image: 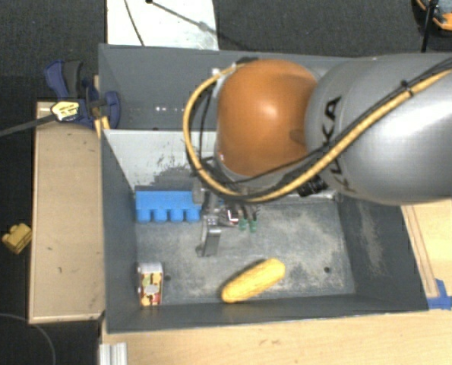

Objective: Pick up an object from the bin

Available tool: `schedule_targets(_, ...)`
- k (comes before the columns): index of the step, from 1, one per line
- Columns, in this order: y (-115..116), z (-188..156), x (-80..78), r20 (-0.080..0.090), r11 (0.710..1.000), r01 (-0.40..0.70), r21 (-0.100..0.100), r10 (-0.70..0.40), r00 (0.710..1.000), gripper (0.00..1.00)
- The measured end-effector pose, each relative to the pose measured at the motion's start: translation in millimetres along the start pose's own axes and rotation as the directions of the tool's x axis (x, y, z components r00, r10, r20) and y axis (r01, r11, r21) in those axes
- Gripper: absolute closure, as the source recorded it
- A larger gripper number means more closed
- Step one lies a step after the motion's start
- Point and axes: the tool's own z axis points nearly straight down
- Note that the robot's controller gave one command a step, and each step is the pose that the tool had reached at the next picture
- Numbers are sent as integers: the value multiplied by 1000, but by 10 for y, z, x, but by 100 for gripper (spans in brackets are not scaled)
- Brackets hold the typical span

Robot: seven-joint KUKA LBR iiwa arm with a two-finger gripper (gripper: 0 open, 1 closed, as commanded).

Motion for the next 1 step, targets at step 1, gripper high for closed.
schedule_targets(1,0,0,0,0,1000,-1,0,1,1000,0)
